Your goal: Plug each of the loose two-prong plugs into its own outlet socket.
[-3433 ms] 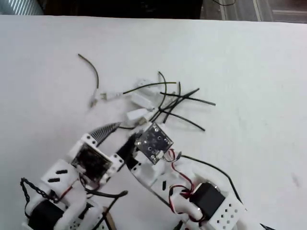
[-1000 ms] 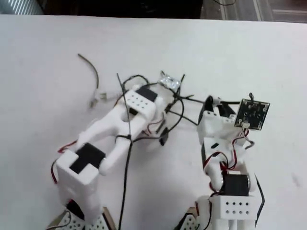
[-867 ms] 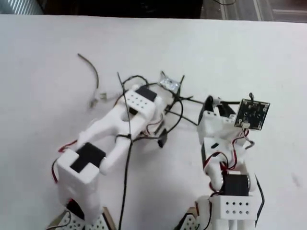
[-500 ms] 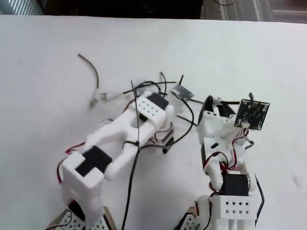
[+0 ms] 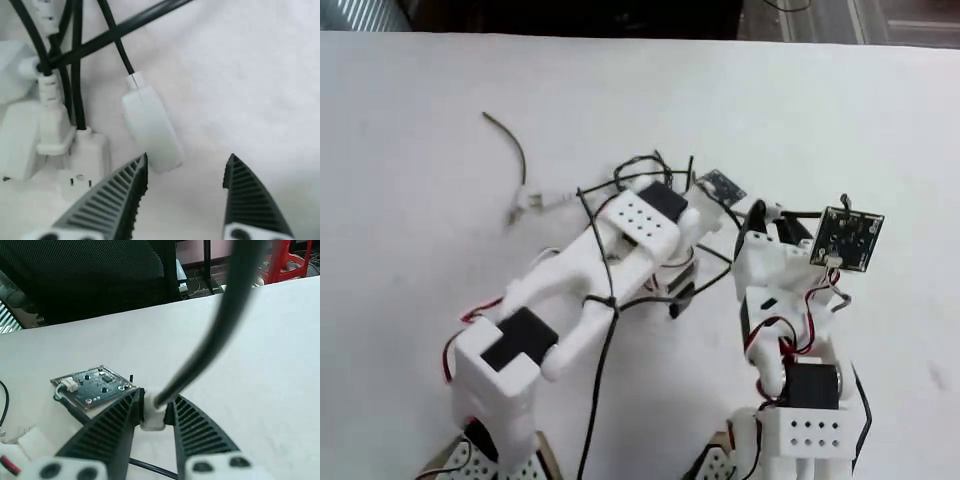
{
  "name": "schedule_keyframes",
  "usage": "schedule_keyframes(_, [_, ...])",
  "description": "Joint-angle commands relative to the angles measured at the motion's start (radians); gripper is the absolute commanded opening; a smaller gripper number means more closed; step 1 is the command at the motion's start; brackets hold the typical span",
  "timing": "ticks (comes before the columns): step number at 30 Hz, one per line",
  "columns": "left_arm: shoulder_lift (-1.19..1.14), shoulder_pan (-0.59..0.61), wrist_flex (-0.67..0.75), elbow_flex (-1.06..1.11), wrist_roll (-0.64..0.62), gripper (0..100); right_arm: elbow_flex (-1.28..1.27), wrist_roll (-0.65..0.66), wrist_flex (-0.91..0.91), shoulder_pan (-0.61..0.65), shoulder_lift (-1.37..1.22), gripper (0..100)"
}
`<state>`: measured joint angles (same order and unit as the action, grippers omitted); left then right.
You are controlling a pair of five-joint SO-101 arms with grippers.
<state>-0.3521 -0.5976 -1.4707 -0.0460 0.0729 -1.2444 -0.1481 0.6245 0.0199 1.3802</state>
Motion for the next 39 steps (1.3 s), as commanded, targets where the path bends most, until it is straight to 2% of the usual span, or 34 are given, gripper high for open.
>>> schedule_keyframes(1, [0.018, 0.010, -0.064, -0.123, 0.000, 26, 0.008, -0.005, -0.015, -0.005, 0.016, 1.7])
schedule_keyframes(11, [0.016, 0.214, -0.130, -0.224, 0.029, 26, 0.006, -0.005, -0.015, -0.005, 0.016, 1.7])
schedule_keyframes(18, [-0.024, 0.252, -0.058, -0.149, 0.072, 25, 0.006, -0.005, -0.015, -0.005, 0.016, 1.7])
schedule_keyframes(23, [-0.048, 0.194, -0.005, -0.118, 0.068, 25, 0.008, -0.005, -0.015, -0.005, 0.016, 1.7])
schedule_keyframes(34, [-0.044, -0.027, -0.009, -0.114, 0.020, 25, 0.008, -0.005, -0.015, -0.008, 0.016, 1.8])
schedule_keyframes(39, [-0.019, 0.001, -0.089, -0.184, 0.020, 25, 0.008, -0.005, -0.013, -0.008, 0.016, 1.8])
